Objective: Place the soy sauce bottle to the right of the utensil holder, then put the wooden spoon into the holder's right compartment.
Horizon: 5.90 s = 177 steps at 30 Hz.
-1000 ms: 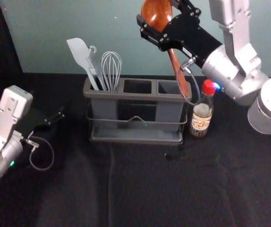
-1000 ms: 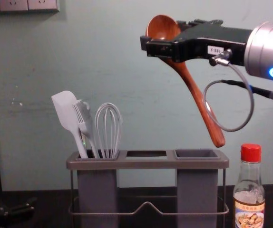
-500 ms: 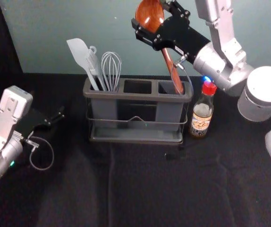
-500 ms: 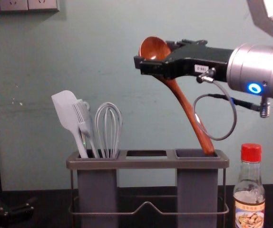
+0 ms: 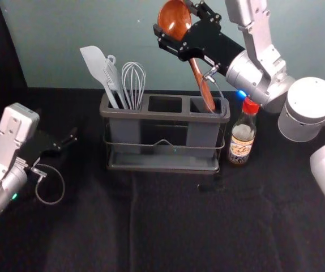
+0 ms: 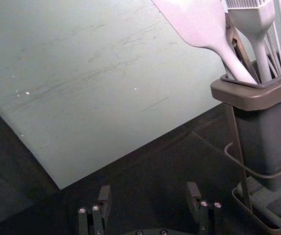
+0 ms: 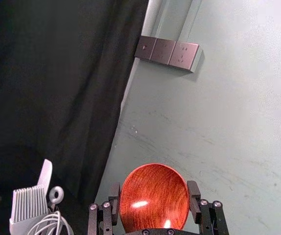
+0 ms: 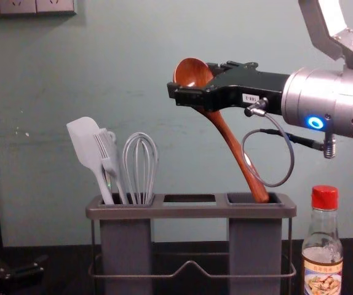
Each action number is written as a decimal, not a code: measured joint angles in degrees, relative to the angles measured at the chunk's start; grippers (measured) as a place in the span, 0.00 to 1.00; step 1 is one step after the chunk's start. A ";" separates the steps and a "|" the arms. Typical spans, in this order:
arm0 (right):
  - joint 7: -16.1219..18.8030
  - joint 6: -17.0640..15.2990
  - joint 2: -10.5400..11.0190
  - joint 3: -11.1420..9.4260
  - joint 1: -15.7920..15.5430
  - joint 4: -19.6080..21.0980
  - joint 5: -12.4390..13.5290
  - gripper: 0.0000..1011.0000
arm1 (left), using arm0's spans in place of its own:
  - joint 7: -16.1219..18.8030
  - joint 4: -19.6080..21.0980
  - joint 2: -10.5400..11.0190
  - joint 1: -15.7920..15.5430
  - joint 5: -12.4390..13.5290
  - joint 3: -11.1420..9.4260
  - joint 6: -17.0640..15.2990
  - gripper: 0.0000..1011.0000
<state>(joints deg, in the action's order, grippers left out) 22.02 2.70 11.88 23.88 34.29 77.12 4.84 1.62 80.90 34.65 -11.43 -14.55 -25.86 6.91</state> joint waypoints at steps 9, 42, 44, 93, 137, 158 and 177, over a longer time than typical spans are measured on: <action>-0.07 -0.96 0.54 0.06 -1.37 0.91 0.66 0.83 | 0.00 0.00 0.00 0.00 0.00 0.00 0.00 0.99; -0.08 -11.93 11.06 -4.20 -15.78 22.13 5.71 0.83 | 0.00 0.00 0.00 0.00 0.00 0.00 0.00 0.99; -0.28 -11.88 11.12 -4.25 -16.34 21.97 5.90 0.83 | 0.00 0.00 0.00 0.00 0.00 0.00 0.00 0.99; -1.63 -12.59 10.77 -3.33 -17.62 20.61 4.36 0.99 | 0.00 0.00 0.00 0.00 0.00 0.00 0.00 0.99; -20.82 13.63 5.58 -12.84 -50.86 26.53 -8.59 0.99 | 0.00 0.00 0.00 0.00 0.00 0.00 0.00 0.99; -19.53 13.80 4.80 -14.46 -49.94 23.48 -8.13 0.99 | 0.00 0.00 0.00 0.00 0.00 0.00 0.00 0.99; -19.72 13.77 4.83 -14.36 -50.03 23.66 -8.31 0.99 | 0.00 0.00 0.00 0.00 0.00 0.00 0.00 0.99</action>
<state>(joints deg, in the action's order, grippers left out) 2.30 16.48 16.71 9.51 -15.74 100.78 -3.47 1.62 80.90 34.65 -11.43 -14.55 -25.86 6.91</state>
